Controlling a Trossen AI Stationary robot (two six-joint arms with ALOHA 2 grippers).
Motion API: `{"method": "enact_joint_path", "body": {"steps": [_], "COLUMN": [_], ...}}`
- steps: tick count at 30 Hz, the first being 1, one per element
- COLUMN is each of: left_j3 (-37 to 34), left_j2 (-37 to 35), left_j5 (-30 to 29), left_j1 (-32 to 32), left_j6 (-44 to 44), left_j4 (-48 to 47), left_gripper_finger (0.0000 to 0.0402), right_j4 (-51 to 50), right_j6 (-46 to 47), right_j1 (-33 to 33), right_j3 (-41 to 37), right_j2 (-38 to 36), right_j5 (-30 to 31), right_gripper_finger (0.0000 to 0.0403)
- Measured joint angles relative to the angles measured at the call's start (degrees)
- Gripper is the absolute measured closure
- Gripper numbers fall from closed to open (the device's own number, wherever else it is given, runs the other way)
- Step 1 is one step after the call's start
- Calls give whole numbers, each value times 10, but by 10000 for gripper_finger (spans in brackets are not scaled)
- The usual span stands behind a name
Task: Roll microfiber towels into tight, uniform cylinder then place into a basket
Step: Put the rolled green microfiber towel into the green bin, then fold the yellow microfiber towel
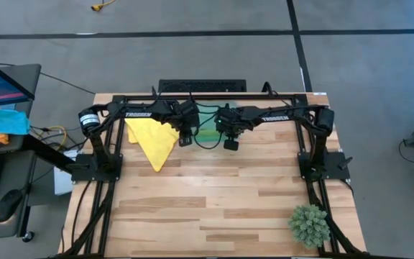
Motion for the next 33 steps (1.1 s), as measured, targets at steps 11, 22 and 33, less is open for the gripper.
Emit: {"method": "enact_joint_path", "body": {"steps": [11,22,33], "left_j3": [59,82,82], "left_j2": [0,-37,-101], "left_j5": [1,79,76], "left_j1": [4,17,22], "left_j6": [17,8,-7], "left_j4": [-1,-2,-19], "left_gripper_finger": [286,288,288], "right_j4": [4,-37,-38], "right_j6": [-5,1,-1], "right_j1": [5,12,16], "right_j3": [0,20,36], "right_j2": [0,0,-66], "right_j5": [0,13,13], "right_gripper_finger": [320,185,179]}}
